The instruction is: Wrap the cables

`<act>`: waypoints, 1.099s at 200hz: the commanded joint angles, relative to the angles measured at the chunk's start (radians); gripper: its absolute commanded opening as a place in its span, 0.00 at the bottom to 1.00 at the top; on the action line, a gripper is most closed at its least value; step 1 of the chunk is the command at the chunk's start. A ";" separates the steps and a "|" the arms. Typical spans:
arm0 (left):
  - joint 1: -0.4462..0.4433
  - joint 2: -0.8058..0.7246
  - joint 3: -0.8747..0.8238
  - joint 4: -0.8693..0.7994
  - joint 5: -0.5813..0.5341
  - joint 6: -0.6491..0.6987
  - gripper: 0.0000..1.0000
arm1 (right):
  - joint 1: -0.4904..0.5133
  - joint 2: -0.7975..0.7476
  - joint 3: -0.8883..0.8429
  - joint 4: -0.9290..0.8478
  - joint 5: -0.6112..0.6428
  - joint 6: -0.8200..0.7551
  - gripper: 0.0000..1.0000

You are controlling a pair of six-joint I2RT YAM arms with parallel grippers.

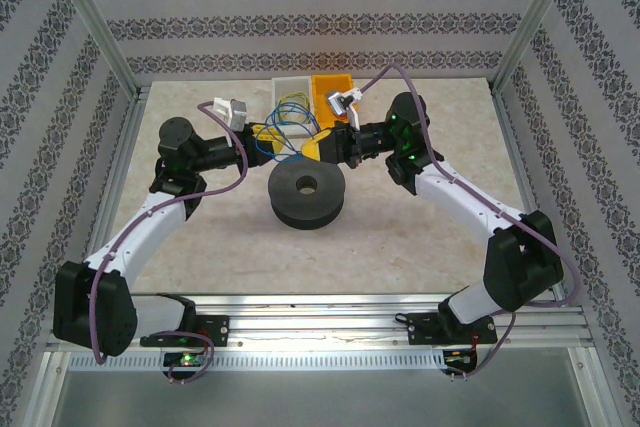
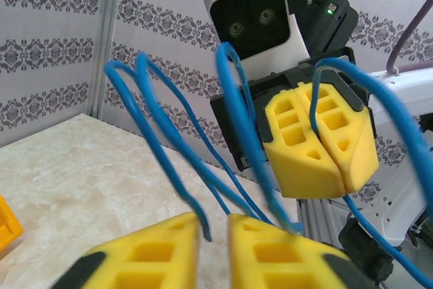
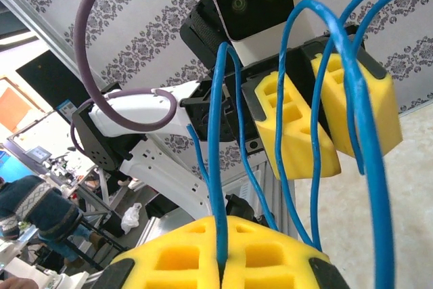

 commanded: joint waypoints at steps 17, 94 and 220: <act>0.009 -0.038 -0.019 0.061 0.004 0.007 0.07 | 0.013 0.013 0.014 0.045 -0.005 0.004 0.00; 0.009 -0.056 -0.025 0.028 -0.016 0.030 0.00 | -0.007 -0.002 -0.003 0.046 -0.007 0.003 0.00; 0.037 -0.086 -0.002 -0.219 -0.203 0.136 0.00 | -0.293 -0.241 -0.124 -0.034 -0.039 -0.012 0.00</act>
